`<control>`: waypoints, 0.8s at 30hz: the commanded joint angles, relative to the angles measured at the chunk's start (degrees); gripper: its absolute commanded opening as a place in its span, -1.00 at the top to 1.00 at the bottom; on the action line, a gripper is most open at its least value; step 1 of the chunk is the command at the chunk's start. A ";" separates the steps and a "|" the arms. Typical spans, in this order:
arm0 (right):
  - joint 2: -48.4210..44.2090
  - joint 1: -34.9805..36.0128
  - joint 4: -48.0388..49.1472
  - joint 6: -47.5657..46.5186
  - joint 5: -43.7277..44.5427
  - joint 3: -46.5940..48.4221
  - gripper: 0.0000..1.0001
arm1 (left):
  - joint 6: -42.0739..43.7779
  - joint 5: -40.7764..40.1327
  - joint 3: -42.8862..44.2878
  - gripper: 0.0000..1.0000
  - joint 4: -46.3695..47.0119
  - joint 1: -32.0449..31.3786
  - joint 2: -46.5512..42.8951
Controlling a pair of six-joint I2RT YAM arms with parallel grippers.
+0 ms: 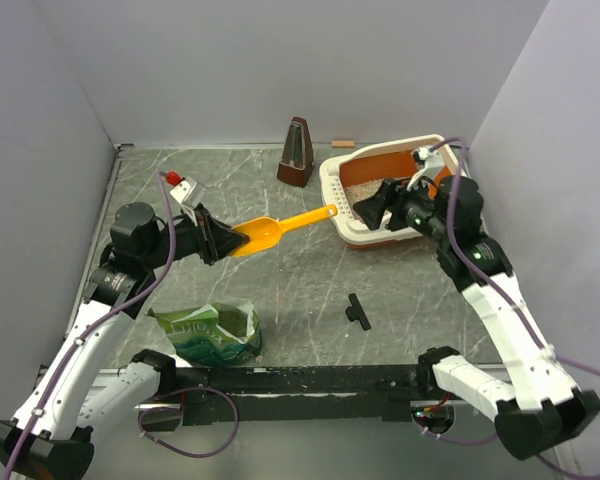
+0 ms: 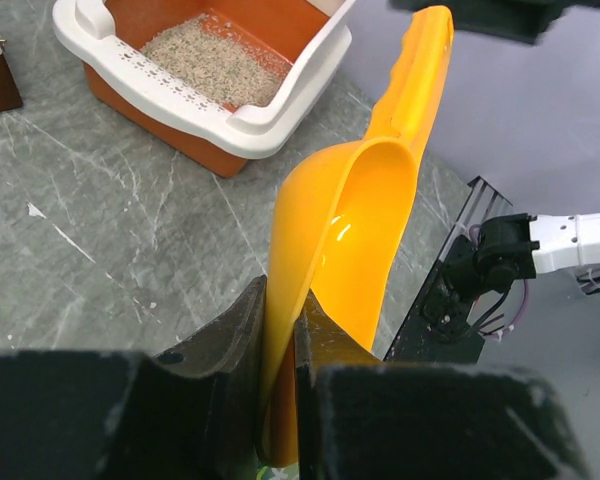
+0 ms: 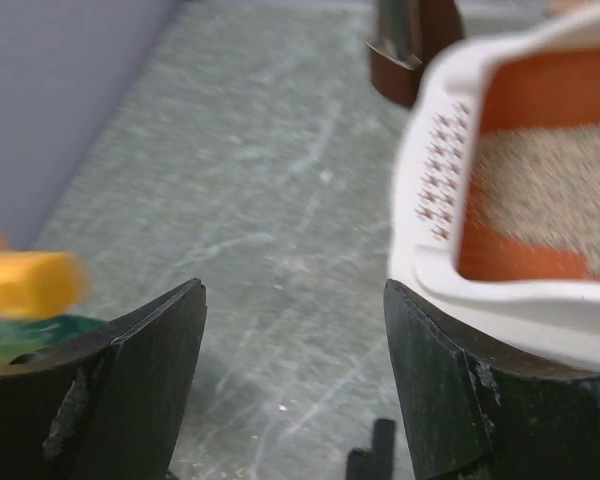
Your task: Fill the litter box with clean litter
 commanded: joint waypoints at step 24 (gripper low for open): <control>3.95 4.25 21.71 17.06 -40.45 -2.71 -0.63 | 2.24 5.03 -2.41 0.98 4.68 -2.37 -3.01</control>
